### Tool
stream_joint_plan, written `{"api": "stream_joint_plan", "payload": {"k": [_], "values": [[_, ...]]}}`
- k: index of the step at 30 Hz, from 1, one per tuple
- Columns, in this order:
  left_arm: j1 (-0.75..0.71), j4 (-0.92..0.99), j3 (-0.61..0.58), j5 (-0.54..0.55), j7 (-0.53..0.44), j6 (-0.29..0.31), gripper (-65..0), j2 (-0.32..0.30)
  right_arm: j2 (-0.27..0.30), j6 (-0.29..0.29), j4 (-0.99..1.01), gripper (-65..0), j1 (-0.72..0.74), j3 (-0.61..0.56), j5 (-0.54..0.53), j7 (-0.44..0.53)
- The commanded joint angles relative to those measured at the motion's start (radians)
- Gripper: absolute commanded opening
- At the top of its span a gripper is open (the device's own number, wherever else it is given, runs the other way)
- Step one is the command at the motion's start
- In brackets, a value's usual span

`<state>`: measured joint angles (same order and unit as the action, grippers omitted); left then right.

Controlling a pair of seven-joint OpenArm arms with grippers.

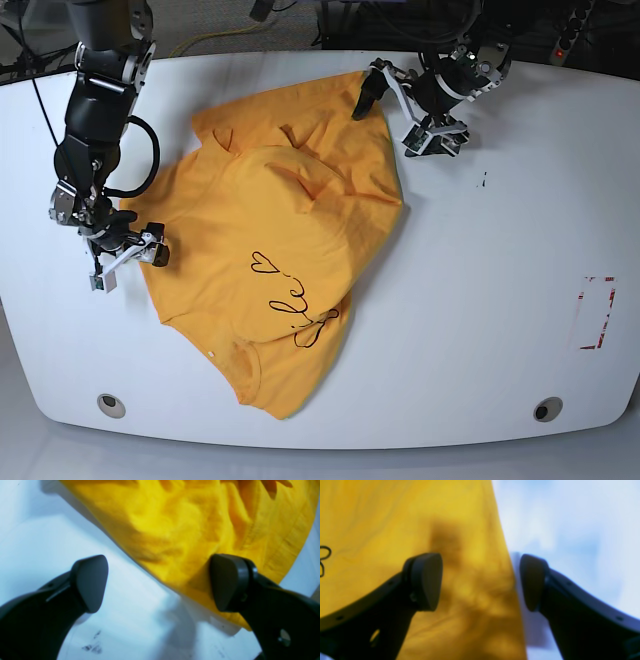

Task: Fold the T-shirt properly
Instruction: 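Move both grippers down to the crumpled orange shirt and pinch its edges, then lift the shirt with both grippers and stretch it apart between them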

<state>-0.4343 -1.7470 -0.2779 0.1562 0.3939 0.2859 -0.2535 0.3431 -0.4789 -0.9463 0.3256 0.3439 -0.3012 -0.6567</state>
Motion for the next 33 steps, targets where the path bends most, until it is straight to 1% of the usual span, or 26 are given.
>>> {"api": "stream_joint_plan", "payload": {"k": [1,5,6,7,9,12,14,15,17,19,21,24,27,28,30,32,33], "values": [[0.001,-0.011,0.004,0.007,-0.005,0.002,-3.9,-0.004,-0.008,-0.005,-0.009,-18.9,0.01,0.001,-0.003,-0.03],[0.005,-0.008,0.006,0.006,-0.005,0.002,-3.9,-0.004,-0.028,-0.005,-0.009,-19.3,0.008,0.001,-0.002,-0.03],[0.005,-0.006,0.006,0.006,-0.005,0.002,-3.9,-0.004,-0.034,-0.005,-0.009,-20.1,0.008,0.001,-0.002,-0.03],[0.005,-0.006,0.006,0.004,-0.005,0.002,-3.9,-0.004,-0.039,-0.005,-0.009,-22.4,0.008,0.001,-0.002,-0.03],[0.007,-0.006,0.009,0.004,-0.005,0.002,-3.9,-0.004,-0.04,-0.005,-0.009,-31.1,0.008,0.001,-0.002,-0.03],[0.007,-0.006,0.026,0.003,-0.005,0.002,-3.9,-0.004,-0.04,-0.005,-0.009,-50.4,0.01,-0.001,-0.002,-0.03],[0.007,-0.006,0.027,0.003,-0.005,0.002,-3.9,-0.004,-0.037,-0.005,-0.009,-61.2,0.011,-0.001,-0.002,-0.03],[0.016,-0.006,0.026,0.006,-0.005,0.002,-4.0,-0.002,-0.035,-0.005,-0.009,-65.0,0.013,-0.001,-0.002,-0.03],[0.027,-0.006,0.024,0.007,-0.005,0.002,-6.3,-0.002,-0.034,-0.005,-0.009,-65.0,0.014,-0.001,-0.002,-0.03],[0.035,-0.003,0.022,0.007,-0.005,0.002,-12.4,0.003,-0.032,-0.005,-0.023,-65.0,0.013,-0.001,-0.002,-0.03],[0.042,0.008,0.009,0.007,-0.005,0.003,-16.7,0.018,-0.032,-0.005,-0.06,-65.0,0.008,-0.001,-0.002,-0.03],[0.058,0.019,-0.007,0.006,-0.003,0.006,-19.6,0.02,-0.032,-0.005,-0.116,-65.0,-0.026,-0.003,-0.002,-0.031],[0.07,0.051,-0.034,0.006,-0.003,0.006,-28.3,0.02,-0.034,-0.005,-0.179,-65.0,-0.041,-0.003,-0.002,-0.031],[0.075,0.06,-0.042,0.006,-0.003,0.006,-32.8,0.02,-0.035,-0.005,-0.195,-65.0,-0.046,-0.003,-0.002,-0.033],[0.084,0.084,-0.05,0.006,-0.003,0.006,-46.7,0.02,-0.035,-0.005,-0.23,-65.0,-0.062,-0.003,-0.002,-0.047],[0.093,0.108,-0.051,0.006,-0.003,0.006,-57.8,0.021,-0.039,-0.005,-0.254,-65.0,-0.066,-0.003,-0.002,-0.064],[0.099,0.124,-0.051,0.004,-0.003,0.006,-64.9,0.023,-0.039,-0.005,-0.267,-65.0,-0.069,-0.003,-0.002,-0.073]]}}
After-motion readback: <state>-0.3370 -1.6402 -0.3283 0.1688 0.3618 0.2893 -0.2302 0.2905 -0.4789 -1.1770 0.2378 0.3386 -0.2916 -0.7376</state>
